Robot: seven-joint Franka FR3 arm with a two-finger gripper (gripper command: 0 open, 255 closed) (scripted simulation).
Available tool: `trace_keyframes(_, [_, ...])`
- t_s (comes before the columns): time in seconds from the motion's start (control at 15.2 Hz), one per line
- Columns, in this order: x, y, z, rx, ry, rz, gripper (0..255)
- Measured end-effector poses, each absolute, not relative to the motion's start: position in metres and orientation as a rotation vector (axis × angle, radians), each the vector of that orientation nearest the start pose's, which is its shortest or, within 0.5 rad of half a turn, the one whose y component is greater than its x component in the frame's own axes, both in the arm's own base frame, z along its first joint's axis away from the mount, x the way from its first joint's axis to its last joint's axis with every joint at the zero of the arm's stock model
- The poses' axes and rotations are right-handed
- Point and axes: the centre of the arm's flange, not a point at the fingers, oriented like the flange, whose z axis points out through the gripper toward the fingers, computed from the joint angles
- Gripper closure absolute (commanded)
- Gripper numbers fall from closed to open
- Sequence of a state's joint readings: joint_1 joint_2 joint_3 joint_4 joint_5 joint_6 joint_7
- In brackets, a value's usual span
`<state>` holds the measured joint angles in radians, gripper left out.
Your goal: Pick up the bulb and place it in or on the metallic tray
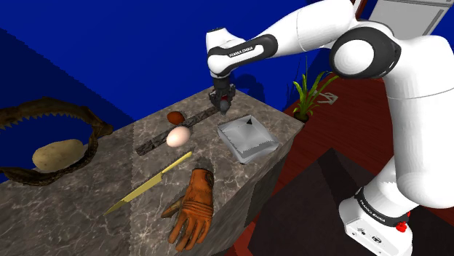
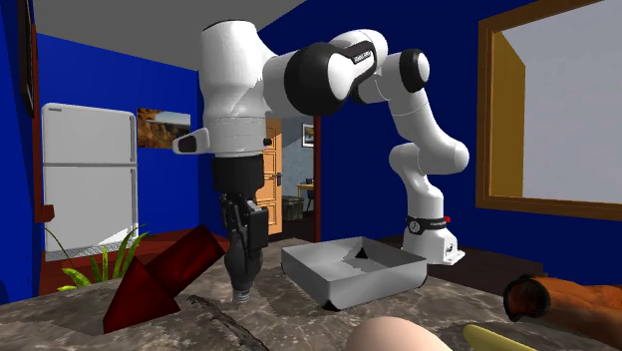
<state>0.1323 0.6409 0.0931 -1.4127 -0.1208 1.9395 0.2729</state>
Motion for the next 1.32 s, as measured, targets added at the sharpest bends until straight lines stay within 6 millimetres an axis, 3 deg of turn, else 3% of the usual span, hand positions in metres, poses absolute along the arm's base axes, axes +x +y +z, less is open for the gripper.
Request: trace_keyframes(1.32, [0.696,0.138,0.419,-3.217,0.021,0.152,255])
